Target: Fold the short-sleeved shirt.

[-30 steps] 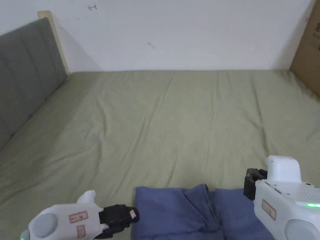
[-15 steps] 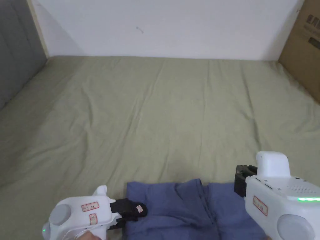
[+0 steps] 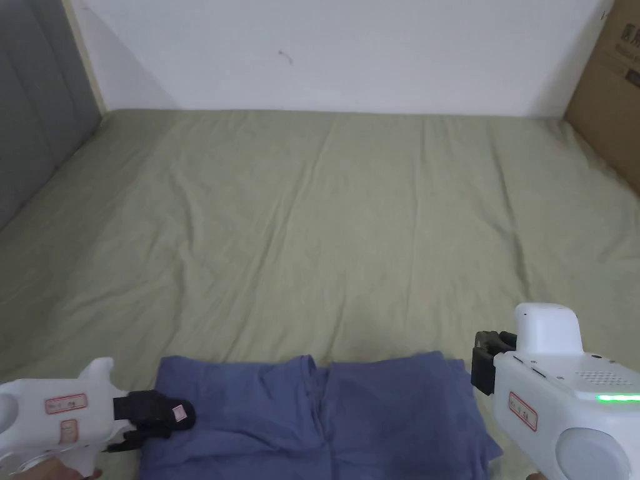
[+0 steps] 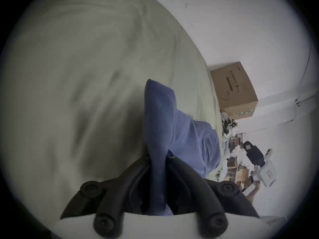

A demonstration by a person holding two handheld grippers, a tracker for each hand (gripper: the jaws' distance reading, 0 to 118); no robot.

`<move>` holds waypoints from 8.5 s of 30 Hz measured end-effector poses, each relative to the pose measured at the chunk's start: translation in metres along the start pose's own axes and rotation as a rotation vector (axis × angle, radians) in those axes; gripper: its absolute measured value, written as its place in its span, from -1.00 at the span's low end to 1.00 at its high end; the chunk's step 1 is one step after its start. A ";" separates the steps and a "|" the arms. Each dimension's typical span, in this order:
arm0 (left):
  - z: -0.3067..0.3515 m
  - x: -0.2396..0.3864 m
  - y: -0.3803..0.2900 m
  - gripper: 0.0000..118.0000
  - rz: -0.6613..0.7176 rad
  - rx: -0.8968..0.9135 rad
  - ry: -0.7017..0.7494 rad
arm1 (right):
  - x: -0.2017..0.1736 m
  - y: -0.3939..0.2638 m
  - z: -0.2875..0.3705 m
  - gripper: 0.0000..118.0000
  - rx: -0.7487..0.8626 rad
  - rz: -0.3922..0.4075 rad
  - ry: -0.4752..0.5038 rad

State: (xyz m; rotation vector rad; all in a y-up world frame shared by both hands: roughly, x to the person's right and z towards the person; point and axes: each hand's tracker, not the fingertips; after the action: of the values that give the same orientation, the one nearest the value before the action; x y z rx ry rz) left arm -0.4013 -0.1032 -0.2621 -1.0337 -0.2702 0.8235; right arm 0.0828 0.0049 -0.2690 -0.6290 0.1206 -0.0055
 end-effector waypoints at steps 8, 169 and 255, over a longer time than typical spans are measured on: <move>0.034 0.072 0.008 -0.90 -0.057 0.051 0.148 | 0.008 -0.006 0.006 -0.98 0.003 -0.025 0.025; 0.133 0.041 0.031 0.37 -0.336 0.256 0.675 | -0.148 0.047 0.025 -0.98 0.326 0.050 0.086; 0.096 0.359 -0.126 0.98 -0.778 1.007 0.491 | -0.013 0.092 0.140 0.50 0.532 0.018 -0.044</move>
State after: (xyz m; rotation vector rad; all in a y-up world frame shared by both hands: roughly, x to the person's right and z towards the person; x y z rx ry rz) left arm -0.1519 0.1845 -0.1676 -0.0991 0.1712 -0.0702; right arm 0.0825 0.1621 -0.2098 -0.0966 0.0771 -0.0058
